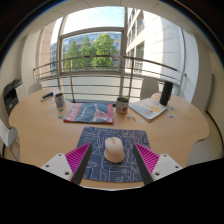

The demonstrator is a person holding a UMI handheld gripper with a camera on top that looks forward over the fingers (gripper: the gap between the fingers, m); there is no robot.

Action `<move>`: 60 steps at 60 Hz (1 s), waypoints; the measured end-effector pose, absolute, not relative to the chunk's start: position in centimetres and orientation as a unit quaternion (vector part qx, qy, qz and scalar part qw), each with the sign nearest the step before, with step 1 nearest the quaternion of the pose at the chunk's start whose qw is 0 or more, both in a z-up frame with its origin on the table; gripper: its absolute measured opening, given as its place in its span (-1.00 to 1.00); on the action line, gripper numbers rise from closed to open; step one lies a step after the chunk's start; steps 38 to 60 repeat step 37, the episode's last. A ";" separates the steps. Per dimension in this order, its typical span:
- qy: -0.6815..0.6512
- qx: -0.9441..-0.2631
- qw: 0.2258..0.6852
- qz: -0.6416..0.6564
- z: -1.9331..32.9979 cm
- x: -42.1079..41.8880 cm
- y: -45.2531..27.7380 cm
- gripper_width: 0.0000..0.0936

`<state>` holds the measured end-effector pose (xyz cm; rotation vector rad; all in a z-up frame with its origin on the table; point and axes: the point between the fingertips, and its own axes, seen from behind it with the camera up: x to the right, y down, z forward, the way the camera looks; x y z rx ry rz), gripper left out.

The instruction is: Arrange mouse

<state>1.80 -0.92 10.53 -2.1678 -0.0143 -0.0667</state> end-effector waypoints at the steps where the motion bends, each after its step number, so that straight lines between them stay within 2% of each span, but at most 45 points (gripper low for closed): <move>1: -0.005 -0.882 0.470 -0.029 11.2 1.6 -1.7 0.80; 10: -0.003 -0.871 0.489 -0.036 16.1 0.0 -9.2 0.81; 20: -0.002 -0.867 0.496 -0.045 18.7 -1.6 -17.0 0.81; 35: -0.011 -0.867 0.495 -0.053 19.9 -2.7 -23.6 0.80; 60: -0.012 -0.867 0.495 -0.055 19.7 -2.7 -23.9 0.81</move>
